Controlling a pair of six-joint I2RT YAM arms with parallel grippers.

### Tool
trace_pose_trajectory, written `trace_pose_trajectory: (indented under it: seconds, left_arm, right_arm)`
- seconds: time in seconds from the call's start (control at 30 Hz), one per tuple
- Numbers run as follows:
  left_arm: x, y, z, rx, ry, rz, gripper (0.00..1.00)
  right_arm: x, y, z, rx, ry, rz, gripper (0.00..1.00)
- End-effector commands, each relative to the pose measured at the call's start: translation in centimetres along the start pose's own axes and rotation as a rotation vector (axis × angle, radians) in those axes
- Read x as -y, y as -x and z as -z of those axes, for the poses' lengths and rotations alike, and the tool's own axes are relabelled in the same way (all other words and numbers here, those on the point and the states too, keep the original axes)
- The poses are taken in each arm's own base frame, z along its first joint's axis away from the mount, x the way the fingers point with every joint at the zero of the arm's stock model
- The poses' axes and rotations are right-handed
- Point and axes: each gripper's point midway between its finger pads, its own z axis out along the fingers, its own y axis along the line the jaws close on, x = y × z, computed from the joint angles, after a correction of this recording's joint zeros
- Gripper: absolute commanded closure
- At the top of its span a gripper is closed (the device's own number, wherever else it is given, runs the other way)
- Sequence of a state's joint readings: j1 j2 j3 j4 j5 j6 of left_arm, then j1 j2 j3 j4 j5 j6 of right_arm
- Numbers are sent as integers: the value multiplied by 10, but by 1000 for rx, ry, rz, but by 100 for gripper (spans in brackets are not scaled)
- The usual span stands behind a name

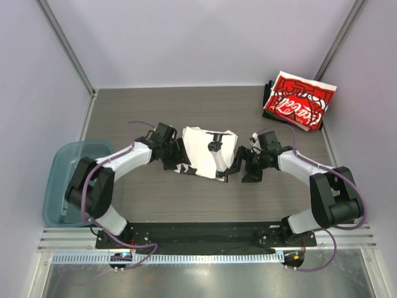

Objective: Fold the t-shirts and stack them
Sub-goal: Fold the tshirt, then neatly place the folded tshirt to the corner

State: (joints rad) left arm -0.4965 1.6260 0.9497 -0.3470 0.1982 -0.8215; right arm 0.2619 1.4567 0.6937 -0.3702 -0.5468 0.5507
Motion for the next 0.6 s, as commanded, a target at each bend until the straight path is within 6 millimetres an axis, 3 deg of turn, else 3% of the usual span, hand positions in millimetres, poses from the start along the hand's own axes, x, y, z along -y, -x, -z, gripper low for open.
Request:
trace_pose_trajectory:
  seconds: [0.0,0.03,0.1,0.27,0.4,0.57]
  left_arm:
    - [2,25,65,103,105,-123,32]
    - [8,32,88,139,107,-140,28]
    - [3,38,107,181,145,-180,23]
    - [-9,23,148,196,158,-252,23]
    - [-25,3,164,233,132,-239,25]
    - [-38,-24,164,242,68,-178,26]
  right_arm:
    - [-38,65,40,214,-2,102,1]
    - [-41,74,45,233,-3,113,0]
    - [-50,99,50,264,4,128,0]
    - [-39,149,36,276,-39,136,0]
    - [-27,185,18,273,-41,124,1]
    - [-8,206,-20,233,-28,107,7]
